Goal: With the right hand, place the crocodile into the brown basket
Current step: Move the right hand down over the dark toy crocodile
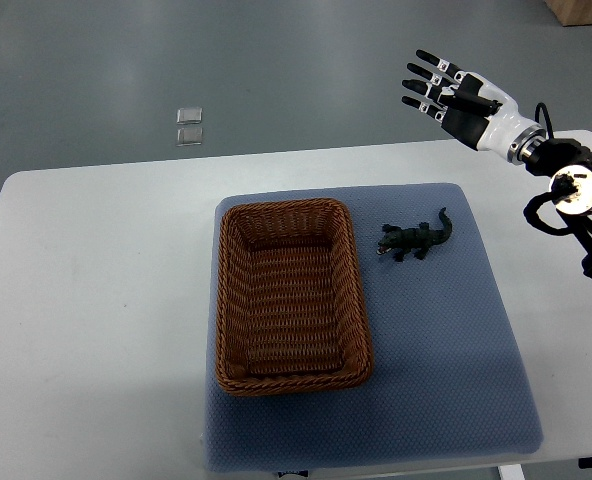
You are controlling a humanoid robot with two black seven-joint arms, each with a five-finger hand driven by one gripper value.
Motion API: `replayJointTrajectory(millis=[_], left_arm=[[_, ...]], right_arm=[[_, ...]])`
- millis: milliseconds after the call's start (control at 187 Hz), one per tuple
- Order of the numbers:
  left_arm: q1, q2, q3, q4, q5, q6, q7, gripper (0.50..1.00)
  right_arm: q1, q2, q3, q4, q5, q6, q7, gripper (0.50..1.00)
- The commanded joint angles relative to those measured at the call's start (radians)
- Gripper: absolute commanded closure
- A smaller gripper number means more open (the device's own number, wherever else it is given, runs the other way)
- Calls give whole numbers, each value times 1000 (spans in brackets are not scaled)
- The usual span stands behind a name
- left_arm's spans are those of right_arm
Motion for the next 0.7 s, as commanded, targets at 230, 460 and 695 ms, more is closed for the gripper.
replayJointTrajectory(millis=[230,460,695], left_arm=[[0,0,2,-2,2,-6,0,500],[-5,0,2,-5,2,-11,2,500],[-6,0,2,-2,2,-11,3,500]], right_arm=[[388,-100,-581,5,-293,47,-50,570],[587,-59,-948,58,-445,84,-103,570],[692,-37,-1114,176,-451,115,-129,570]])
